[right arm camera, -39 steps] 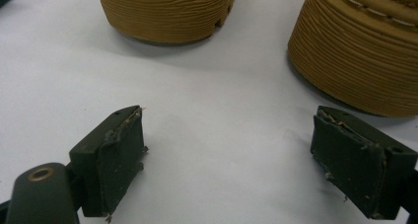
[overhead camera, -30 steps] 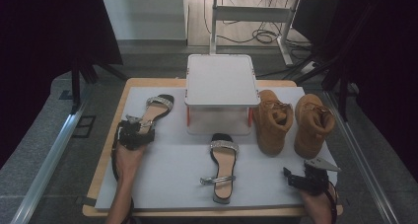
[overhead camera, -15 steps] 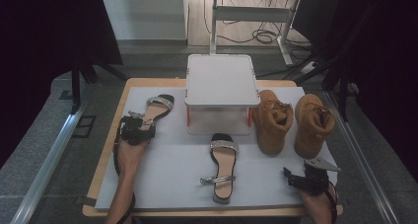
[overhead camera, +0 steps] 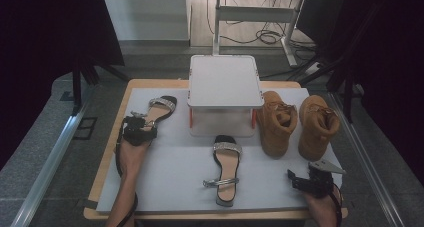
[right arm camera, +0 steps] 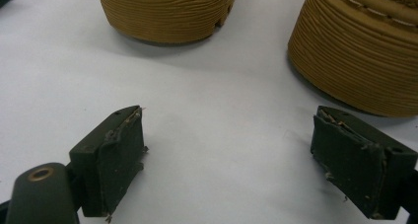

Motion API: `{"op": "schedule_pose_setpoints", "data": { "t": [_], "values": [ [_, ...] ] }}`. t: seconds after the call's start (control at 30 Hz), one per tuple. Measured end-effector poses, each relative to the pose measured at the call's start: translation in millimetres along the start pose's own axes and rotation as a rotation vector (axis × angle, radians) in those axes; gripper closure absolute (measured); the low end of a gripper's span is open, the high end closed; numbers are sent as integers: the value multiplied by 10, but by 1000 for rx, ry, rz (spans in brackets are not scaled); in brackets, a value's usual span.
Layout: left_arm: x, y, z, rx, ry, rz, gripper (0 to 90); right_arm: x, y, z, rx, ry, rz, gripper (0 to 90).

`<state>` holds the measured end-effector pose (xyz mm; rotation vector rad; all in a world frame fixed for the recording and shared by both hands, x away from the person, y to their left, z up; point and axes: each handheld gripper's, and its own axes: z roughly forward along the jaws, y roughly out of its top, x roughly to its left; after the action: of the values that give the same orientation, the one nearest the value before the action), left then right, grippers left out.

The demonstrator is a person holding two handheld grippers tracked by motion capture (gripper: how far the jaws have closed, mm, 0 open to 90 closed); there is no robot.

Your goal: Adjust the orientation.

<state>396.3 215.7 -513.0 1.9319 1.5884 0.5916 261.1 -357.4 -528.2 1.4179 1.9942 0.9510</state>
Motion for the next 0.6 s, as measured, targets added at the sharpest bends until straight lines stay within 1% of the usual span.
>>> {"op": "schedule_pose_setpoints", "data": {
  "t": [0.2, 0.3, 0.6],
  "values": [
    [-13, -25, -12, -18, 2, -2, 386, 0, 0, 0, 0, 0, 0, 126],
    [-8, -55, -35, -25, -11, 3, 386, 0, 0, 0, 0, 0, 0, 127],
    [-20, -143, -109, -35, -32, 22, 387, 0, 0, 0, 0, 0, 0, 127]
  ]
}}
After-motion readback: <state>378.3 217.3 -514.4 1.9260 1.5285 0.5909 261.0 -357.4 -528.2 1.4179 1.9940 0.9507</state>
